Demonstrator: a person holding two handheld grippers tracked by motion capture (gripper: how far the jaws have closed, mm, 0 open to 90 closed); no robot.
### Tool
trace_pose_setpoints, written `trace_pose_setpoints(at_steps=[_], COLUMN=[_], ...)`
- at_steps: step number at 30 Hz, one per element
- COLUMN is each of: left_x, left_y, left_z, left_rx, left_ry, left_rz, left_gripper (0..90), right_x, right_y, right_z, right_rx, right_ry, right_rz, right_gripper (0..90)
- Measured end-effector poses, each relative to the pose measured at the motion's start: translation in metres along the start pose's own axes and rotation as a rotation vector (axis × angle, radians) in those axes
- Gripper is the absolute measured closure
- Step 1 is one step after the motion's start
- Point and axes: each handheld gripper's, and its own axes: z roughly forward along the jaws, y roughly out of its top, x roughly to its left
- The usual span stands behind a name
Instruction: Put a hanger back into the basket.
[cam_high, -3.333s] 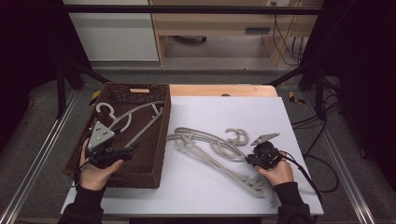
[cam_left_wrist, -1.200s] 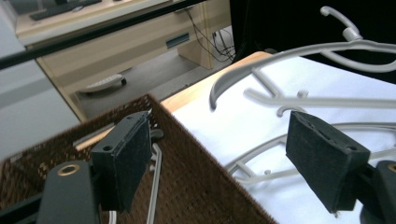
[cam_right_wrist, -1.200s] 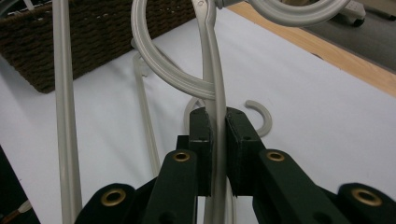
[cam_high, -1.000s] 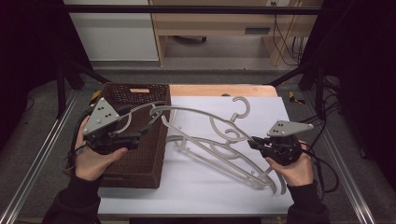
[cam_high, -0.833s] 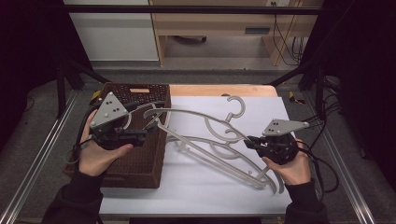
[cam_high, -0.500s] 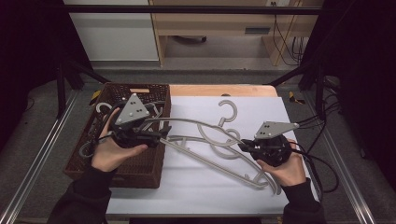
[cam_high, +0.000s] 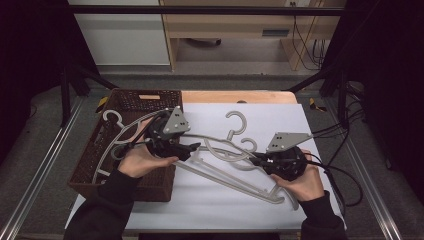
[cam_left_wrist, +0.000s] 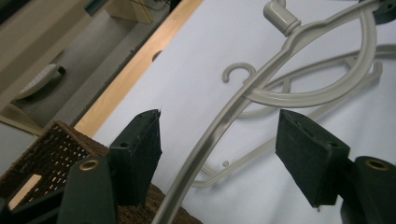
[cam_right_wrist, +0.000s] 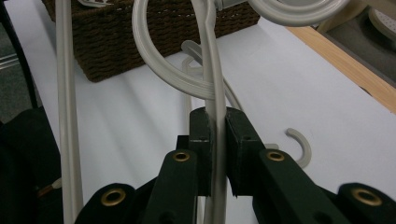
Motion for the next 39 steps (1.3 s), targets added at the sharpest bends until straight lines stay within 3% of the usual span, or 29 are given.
trace_pose_setpoints(at_steps=[3,8,20,31,37,39], left_x=[-0.002,-0.001,-0.003,-0.006,-0.008,-0.008], left_y=[0.001,0.000,0.000,-0.003,-0.004,-0.004], left_z=[0.008,0.018,0.023,0.022,0.021,0.021], left_rx=[0.045,0.099,0.121,0.169,0.178,0.169], left_ry=[-0.011,-0.035,-0.073,-0.097,-0.129,-0.115], left_rz=[0.023,0.027,0.051,0.111,0.109,0.110], left_gripper=[35.7,43.9,67.4,72.5,74.7,74.2], right_x=[0.002,0.005,0.009,0.008,0.006,0.007], right_y=[0.001,0.002,0.004,0.004,0.003,0.003], right_z=[0.001,0.000,0.001,0.003,0.004,0.004], right_rx=[-0.002,-0.011,-0.007,0.007,0.017,0.013], right_ry=[0.008,0.023,0.037,0.056,0.039,0.046], right_rz=[-0.006,-0.022,-0.048,-0.062,-0.071,-0.079], right_gripper=[82.2,82.2,82.2,81.8,80.7,81.3])
